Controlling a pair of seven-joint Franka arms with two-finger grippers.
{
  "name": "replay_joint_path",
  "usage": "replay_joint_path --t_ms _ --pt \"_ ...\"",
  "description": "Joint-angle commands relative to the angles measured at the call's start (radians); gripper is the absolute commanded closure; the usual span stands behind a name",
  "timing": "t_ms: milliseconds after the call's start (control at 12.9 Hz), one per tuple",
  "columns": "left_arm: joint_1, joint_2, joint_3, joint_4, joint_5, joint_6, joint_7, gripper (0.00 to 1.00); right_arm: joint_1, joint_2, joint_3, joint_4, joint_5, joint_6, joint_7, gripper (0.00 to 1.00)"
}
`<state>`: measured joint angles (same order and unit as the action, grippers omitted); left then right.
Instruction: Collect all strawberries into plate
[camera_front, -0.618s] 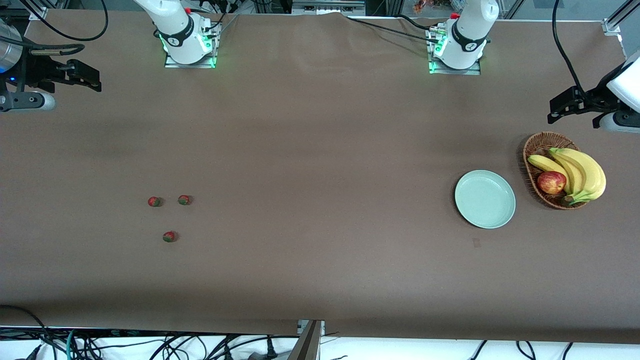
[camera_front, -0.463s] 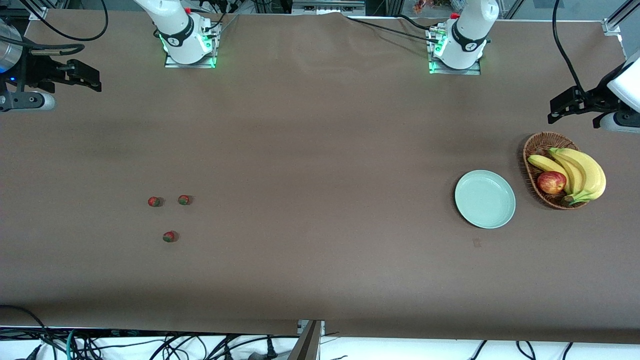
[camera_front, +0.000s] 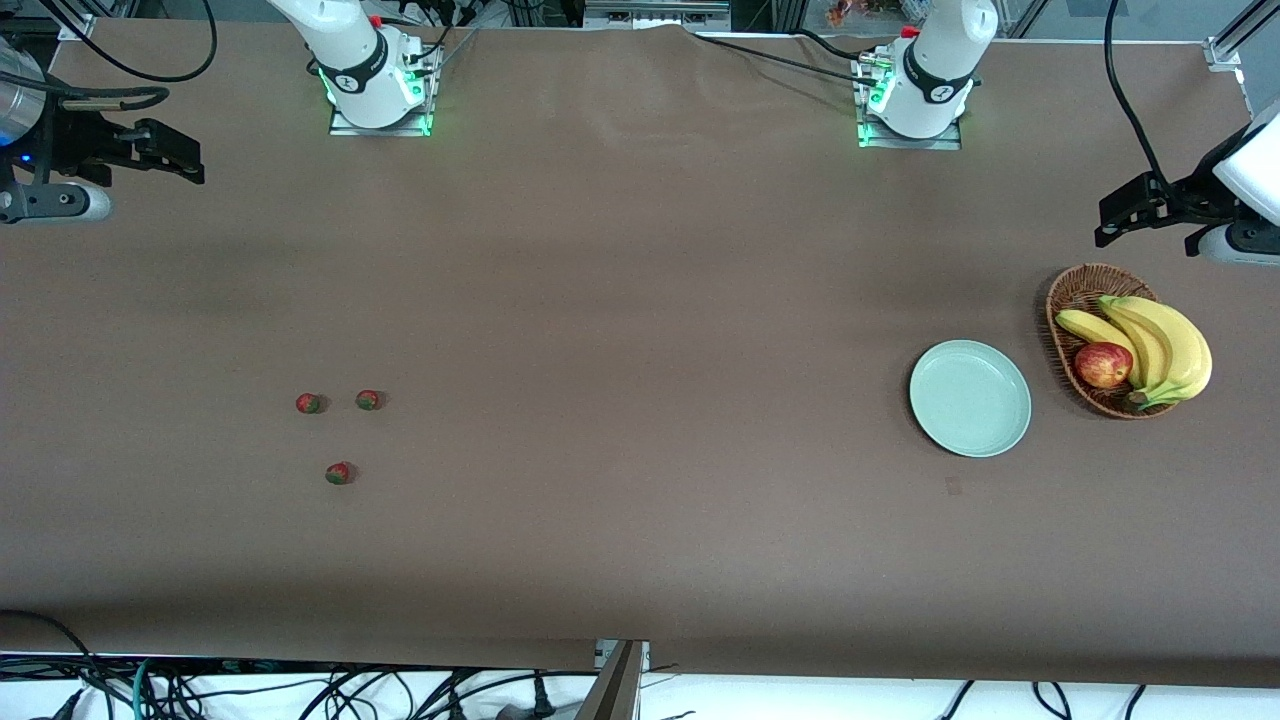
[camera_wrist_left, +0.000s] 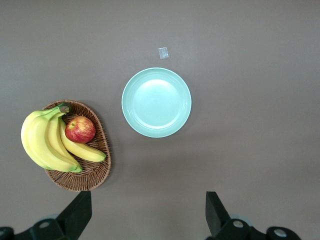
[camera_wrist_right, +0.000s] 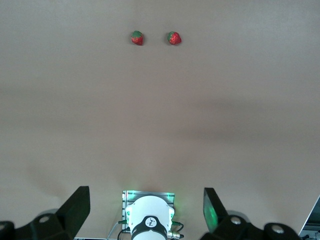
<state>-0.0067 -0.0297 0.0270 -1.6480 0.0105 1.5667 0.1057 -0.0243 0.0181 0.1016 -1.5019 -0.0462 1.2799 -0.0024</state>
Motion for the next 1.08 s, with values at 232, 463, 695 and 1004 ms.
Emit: replay_joint_path --t_ms 232,463,695,1004 --pt "0.007 -0.004 -0.012 0.008 -0.003 -0.024 -0.004 0.00 -0.009 0.011 0.004 0.028 0.016 0.009 0.015 0.00" --pt "0.007 -0.004 -0.012 0.010 -0.004 -0.024 -0.004 0.00 -0.009 0.016 0.004 0.029 0.016 0.016 -0.002 0.00" --pt "0.007 -0.004 -0.012 0.010 -0.003 -0.024 -0.006 0.00 -0.011 0.038 0.004 0.031 0.017 0.038 -0.001 0.00" --pt "0.007 -0.004 -0.012 0.010 -0.003 -0.022 -0.004 0.00 -0.006 0.077 0.006 0.035 0.017 0.108 0.001 0.00"
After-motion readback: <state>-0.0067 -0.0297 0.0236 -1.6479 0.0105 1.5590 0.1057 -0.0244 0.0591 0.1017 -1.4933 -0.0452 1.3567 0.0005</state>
